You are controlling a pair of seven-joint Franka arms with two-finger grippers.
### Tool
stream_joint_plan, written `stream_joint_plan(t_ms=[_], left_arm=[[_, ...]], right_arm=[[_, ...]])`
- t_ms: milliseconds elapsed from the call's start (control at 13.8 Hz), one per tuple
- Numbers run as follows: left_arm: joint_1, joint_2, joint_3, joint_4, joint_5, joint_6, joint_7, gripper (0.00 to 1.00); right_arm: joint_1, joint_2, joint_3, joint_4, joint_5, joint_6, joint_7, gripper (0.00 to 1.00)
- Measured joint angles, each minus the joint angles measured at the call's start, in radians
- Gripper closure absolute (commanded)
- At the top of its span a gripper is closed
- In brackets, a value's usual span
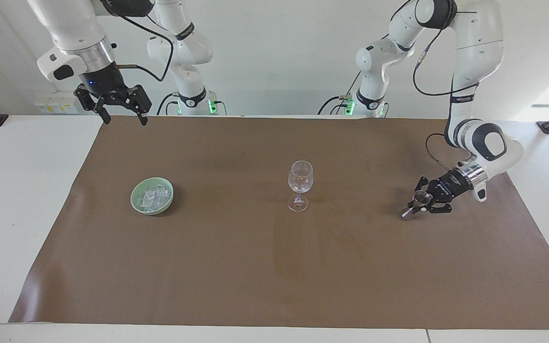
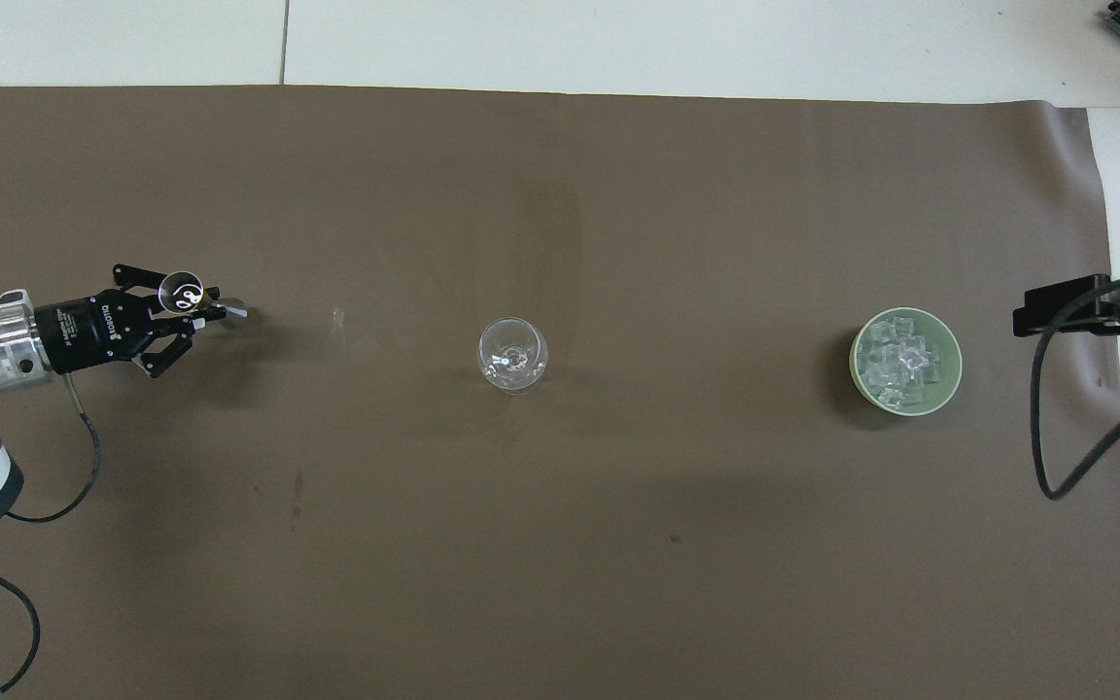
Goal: Pour wine and add ice with both arms
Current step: 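Lift the silver bottle with the left gripper toward the glass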
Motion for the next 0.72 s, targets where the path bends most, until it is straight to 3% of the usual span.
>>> stream_joint_plan(t_ms=[289, 723], left_arm=[[0.000, -0.017, -0.005, 0.020, 0.000, -0.020, -0.027, 1.00], [-0.008, -0.111, -0.040, 0.021, -0.001, -0.037, -0.163, 1.00]], right_arm=[[0.000, 0.000, 0.000, 0.000, 0.000, 0.000, 0.000, 0.00], [0.000, 0.000, 0.000, 0.000, 0.000, 0.000, 0.000, 0.00]])
